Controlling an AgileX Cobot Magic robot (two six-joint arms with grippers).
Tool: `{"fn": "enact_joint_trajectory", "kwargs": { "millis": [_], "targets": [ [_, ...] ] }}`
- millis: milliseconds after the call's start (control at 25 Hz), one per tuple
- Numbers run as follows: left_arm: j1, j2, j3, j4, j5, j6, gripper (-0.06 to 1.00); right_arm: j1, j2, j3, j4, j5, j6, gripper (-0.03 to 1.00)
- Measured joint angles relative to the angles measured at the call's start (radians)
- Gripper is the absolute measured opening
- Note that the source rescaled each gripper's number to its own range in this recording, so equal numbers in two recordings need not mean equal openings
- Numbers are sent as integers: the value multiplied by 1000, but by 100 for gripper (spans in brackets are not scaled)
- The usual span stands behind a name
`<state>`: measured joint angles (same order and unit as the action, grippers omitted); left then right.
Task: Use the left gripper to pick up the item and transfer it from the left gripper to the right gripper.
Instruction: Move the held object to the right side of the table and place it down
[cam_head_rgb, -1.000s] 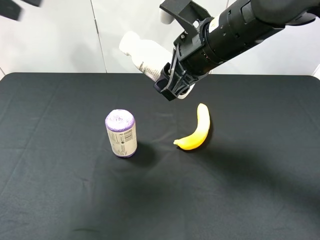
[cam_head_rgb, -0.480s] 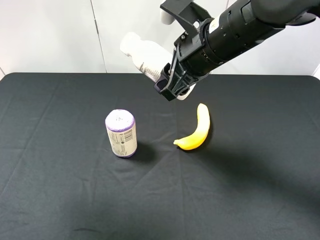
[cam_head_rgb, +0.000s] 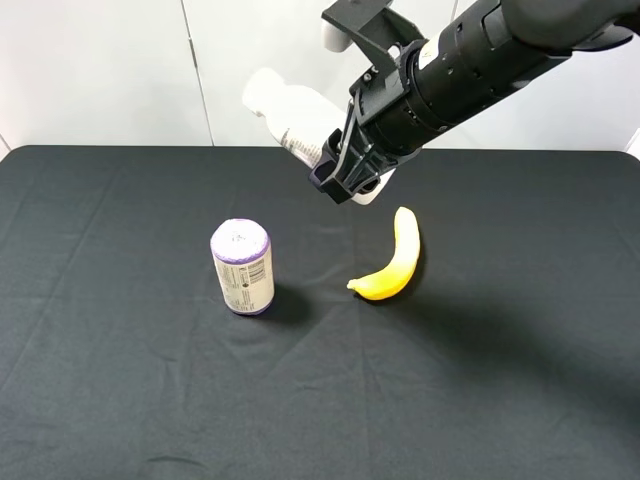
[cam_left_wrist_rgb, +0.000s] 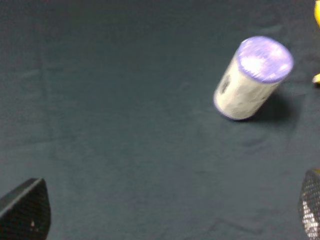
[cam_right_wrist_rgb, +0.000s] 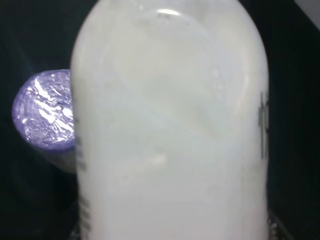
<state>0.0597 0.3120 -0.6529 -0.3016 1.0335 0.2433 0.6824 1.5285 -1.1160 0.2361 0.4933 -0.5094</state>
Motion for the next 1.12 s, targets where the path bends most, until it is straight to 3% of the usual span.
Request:
{"fn": "enact_joint_trajectory", "kwargs": {
  "millis": [160,320,560,800,1120],
  "targets": [
    [0,-154,67,64,26,-8,100,0,0,0,0,0,14,16],
    [0,-245,100,167,94,-99,100,0,0,0,0,5,46,16],
    [0,-274,132,302,101,-220,100,0,0,0,0,23,71,16],
    [0,-274,166,324,39,-256,100,0,0,0,0,31,104,16],
    [-3,-274,167,313,34,-231,100,0,0,0,1,31,104,16]
  ]
}}
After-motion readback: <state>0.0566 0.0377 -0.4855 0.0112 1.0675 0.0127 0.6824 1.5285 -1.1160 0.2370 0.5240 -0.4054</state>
